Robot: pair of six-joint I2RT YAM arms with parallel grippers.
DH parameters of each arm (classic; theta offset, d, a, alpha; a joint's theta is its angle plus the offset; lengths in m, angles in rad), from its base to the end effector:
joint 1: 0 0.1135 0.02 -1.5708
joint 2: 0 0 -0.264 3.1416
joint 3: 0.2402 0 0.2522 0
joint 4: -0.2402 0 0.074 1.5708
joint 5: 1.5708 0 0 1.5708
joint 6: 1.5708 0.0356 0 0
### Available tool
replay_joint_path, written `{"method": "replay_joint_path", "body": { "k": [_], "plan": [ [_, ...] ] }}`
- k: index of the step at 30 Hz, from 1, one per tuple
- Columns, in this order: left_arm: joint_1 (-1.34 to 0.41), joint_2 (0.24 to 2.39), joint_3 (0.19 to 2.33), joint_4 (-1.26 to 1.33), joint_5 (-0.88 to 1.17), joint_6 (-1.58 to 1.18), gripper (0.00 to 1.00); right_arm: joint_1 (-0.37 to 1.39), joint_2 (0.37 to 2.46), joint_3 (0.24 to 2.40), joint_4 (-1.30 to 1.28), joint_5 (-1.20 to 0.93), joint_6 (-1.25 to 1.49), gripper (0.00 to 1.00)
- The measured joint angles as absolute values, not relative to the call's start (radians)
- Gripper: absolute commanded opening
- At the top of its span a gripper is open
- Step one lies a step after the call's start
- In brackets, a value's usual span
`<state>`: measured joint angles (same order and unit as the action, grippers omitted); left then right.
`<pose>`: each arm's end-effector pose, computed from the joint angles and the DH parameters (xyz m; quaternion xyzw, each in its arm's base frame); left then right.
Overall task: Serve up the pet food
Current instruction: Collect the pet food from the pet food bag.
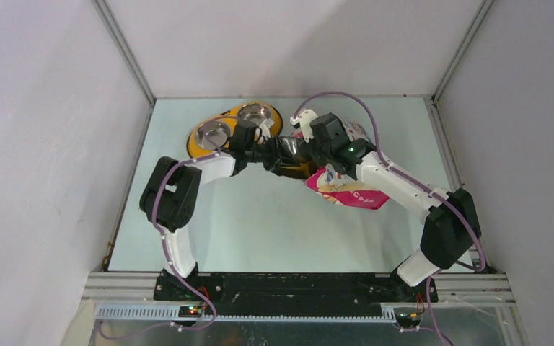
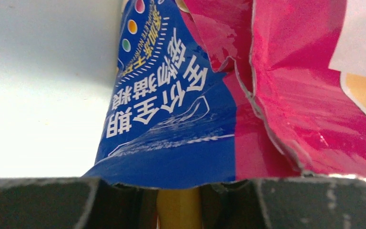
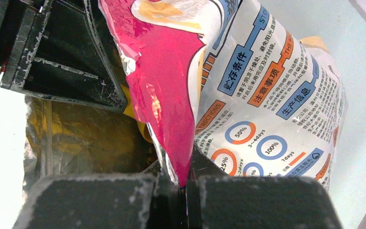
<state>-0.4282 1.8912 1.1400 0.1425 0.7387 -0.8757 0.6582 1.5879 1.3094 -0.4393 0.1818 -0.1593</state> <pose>0.3589 -0.1902 0.1834 -0.0206 0.8432 -0.5162 0.1488 0.2877 0.2143 0.2961 -0.3259 0.8469 0.0216 0.4196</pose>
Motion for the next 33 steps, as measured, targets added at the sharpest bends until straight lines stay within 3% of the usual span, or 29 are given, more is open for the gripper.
{"method": "replay_joint_path", "body": {
  "k": [16,33],
  "plan": [
    [-0.414,1.851,1.011,0.444,0.875,-1.077,0.00,0.636,1.547,1.283,-0.438,0.188,-0.169,0.00],
    [-0.294,1.772,0.953,0.480,0.914,-1.138,0.00,0.610,1.522,1.243,-0.386,0.209,-0.192,0.00]
  ]
}}
